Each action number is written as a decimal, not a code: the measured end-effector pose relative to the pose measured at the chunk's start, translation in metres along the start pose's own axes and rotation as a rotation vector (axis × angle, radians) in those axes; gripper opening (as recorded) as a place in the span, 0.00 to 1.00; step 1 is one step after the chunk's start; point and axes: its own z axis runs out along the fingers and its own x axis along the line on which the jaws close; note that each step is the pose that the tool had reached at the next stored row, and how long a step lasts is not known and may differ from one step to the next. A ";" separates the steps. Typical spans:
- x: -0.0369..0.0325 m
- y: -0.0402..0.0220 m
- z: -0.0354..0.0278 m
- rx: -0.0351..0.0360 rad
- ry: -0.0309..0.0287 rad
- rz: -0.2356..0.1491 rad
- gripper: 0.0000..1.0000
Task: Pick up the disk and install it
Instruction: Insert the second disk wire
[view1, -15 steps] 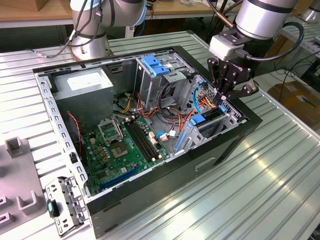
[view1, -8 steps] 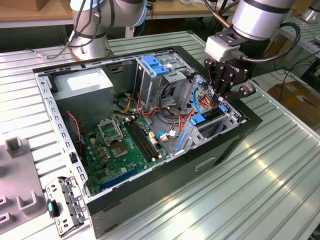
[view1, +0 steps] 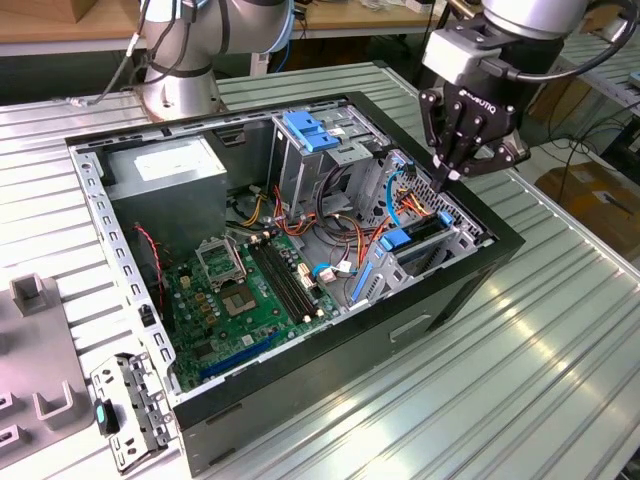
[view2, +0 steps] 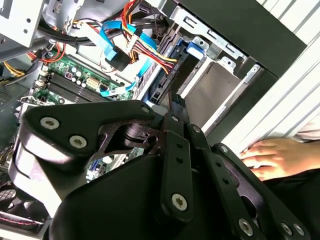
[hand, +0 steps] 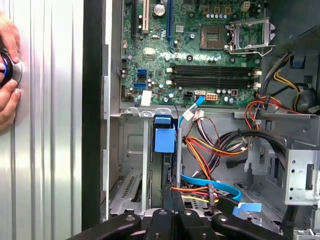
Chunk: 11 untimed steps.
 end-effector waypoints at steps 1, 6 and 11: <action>-0.0019 -0.0006 0.0000 -0.0008 0.0028 0.000 0.11; -0.0250 -0.0040 -0.0010 -0.0137 0.0119 -0.001 0.11; -0.0403 -0.0070 -0.0013 -0.0352 0.0112 -0.002 0.11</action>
